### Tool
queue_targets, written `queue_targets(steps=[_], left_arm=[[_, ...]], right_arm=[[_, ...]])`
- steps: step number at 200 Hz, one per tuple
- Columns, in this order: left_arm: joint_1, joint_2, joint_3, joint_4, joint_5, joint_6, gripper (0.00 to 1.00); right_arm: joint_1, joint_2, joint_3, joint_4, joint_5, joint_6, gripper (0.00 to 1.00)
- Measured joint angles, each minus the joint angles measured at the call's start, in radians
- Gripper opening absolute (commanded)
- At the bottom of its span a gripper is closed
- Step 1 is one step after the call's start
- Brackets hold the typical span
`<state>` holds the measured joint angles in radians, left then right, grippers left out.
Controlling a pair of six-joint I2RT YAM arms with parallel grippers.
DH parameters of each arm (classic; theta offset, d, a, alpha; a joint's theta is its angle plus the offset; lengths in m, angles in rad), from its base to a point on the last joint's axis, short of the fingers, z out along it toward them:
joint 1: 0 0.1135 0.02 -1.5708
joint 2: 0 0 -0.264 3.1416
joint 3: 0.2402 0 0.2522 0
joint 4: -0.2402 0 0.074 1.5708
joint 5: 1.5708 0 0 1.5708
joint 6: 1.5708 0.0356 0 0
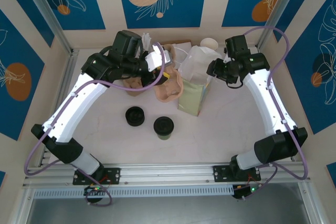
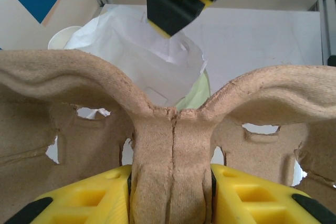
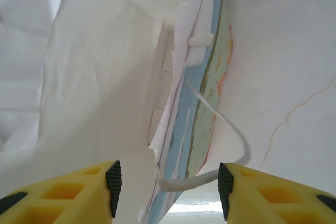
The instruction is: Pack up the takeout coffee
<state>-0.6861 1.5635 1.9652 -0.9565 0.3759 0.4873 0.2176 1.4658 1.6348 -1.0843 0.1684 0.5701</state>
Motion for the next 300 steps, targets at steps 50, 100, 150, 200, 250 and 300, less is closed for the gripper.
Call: queue_targets(steps=[50,100,150,200,250,300], left_arm=[[-0.005,0.013,0.024,0.038,0.061,-0.045,0.38],[-0.039,0.052,0.053,0.076,0.116,-0.09,0.38],[-0.074,0.112,0.101,0.089,0.153,-0.108,0.38],[-0.081,0.151,0.114,0.105,0.191,-0.123,0.37],[-0.083,0.233,0.145,0.104,0.224,-0.14,0.37],[-0.084,0.296,0.164,0.1,0.253,-0.149,0.36]], right_arm=[[-0.004,0.018,0.002,0.015,-0.024,-0.035,0.1],[-0.013,-0.012,0.015,-0.005,-0.037,-0.087,0.0],[-0.013,-0.096,0.022,-0.054,-0.084,-0.142,0.0],[-0.004,-0.178,-0.017,-0.081,-0.146,-0.2,0.0],[0.045,-0.243,-0.095,-0.079,-0.185,-0.263,0.0],[0.058,-0.271,-0.112,-0.074,-0.192,-0.303,0.0]])
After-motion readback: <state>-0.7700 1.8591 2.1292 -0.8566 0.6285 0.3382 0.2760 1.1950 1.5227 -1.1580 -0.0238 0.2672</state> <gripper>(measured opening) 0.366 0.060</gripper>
